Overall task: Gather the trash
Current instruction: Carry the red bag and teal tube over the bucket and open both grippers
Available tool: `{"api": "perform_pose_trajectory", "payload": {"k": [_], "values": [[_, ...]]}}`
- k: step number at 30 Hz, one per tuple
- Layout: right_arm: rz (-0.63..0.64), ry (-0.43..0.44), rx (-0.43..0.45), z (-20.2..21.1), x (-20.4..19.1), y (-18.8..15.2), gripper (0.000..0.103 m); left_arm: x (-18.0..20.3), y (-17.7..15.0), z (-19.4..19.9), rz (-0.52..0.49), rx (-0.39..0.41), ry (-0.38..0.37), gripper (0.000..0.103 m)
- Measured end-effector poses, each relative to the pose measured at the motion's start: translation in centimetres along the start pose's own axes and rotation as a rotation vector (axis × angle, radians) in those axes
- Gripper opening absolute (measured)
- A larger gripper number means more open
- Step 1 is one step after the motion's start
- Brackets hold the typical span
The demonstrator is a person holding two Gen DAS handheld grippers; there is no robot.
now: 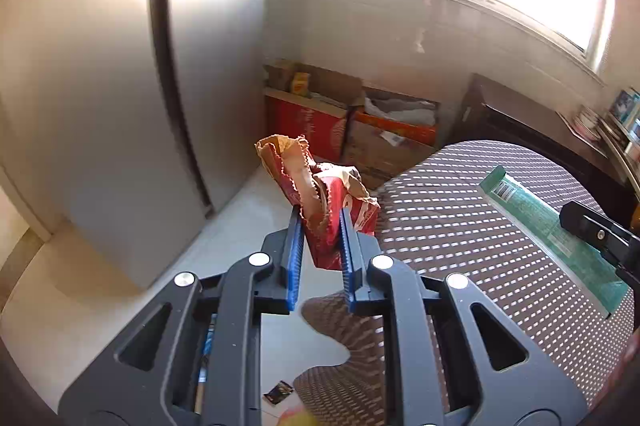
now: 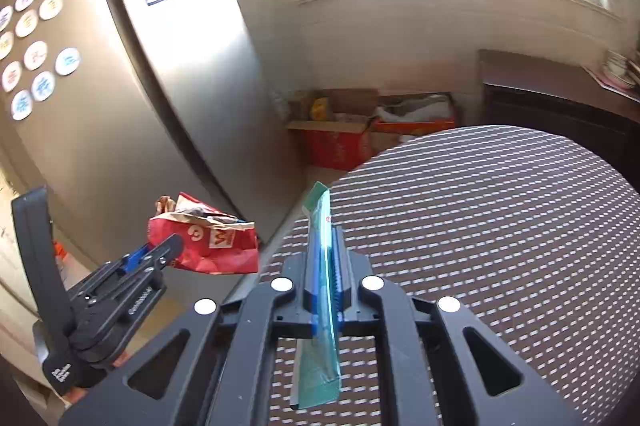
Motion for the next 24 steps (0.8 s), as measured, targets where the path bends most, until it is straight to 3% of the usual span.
{"api": "perform_pose_trajectory", "payload": {"k": [11, 16, 24], "values": [[0.17, 0.103, -0.065, -2.6, -11.9, -1.9, 0.006, -9.0, -2.5, 1.5, 0.102, -0.013, 0.101, 0.017], [0.219, 0.152, -0.14, -5.6, -16.9, -4.1, 0.006, -13.1, -4.9, 1.1, 0.136, -0.06, 0.155, 0.017], [0.277, 0.178, -0.238, -10.0, -21.5, -7.8, 0.006, -19.1, -8.5, -1.6, 0.181, -0.162, 0.24, 0.018]]}}
Point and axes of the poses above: each gripper's, at about its wrist camera, not at the fingertips, and z roughly against the way its jaws point, x to its right, y to its top, the point moved 6 cm from there along -z, roughly the way its jaws point, and after that the axes turned 8 degrees about -x, right-handed, at the moved point
